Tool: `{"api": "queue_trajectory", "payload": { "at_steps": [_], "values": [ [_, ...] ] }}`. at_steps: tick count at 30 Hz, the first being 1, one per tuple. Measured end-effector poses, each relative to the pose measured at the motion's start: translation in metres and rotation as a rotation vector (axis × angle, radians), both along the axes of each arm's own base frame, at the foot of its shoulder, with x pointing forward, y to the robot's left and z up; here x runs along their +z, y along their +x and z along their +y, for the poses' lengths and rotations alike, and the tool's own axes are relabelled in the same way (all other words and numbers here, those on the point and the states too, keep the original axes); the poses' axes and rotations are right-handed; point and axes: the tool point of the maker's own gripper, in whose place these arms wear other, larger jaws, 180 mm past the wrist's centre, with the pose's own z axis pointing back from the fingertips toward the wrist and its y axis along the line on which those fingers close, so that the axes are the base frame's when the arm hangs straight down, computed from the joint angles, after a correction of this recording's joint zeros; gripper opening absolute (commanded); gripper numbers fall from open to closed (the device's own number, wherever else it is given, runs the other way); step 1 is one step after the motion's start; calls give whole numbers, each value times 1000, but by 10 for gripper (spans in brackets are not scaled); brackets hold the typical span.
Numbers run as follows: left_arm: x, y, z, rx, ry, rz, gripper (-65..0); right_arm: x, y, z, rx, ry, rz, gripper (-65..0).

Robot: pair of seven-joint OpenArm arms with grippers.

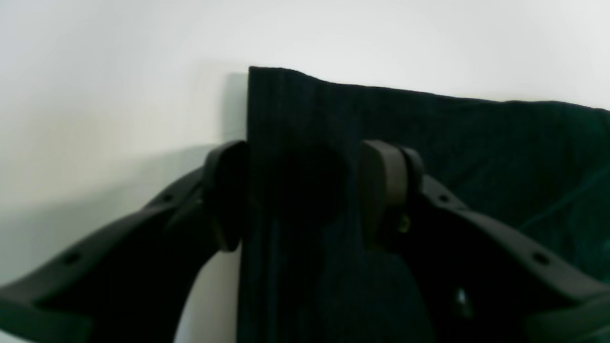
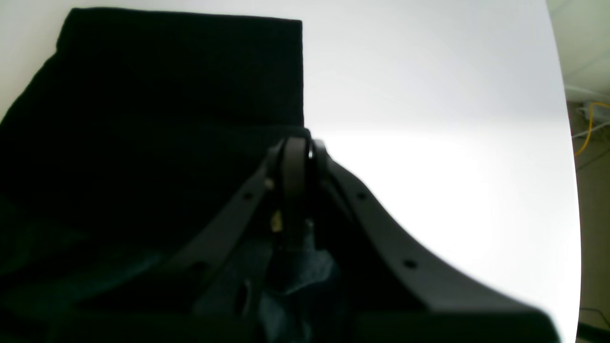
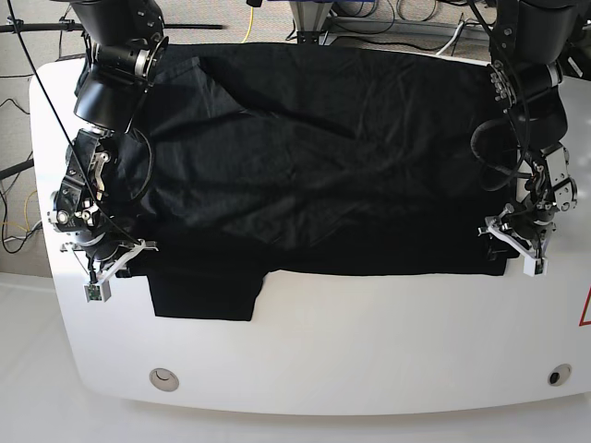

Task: Fold the T-shirt properly
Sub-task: 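Keep holding the hem corners, adjusting the left gripper's pinch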

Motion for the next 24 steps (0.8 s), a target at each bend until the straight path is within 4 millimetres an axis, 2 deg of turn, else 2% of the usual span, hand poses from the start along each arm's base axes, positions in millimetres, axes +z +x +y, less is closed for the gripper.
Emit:
{"api": "queue_trajectory", "payload": {
  "at_steps": [4, 8, 12, 18, 24],
  "values": [
    [1, 1, 0, 3, 3, -8, -354, 0, 0, 0, 0, 0, 0, -644],
    [1, 1, 1, 4, 8, -10, -383, 0, 0, 0, 0, 0, 0, -644],
    [2, 1, 0, 0, 16, -11, -459, 0, 0, 0, 0, 0, -1, -644],
    [2, -2, 0, -3, 19, -6, -634, 1, 1, 0, 1, 0, -3, -642],
    [3, -3, -1, -9, 15, -1, -650, 1, 1, 0, 1, 0, -7, -642]
  ]
}}
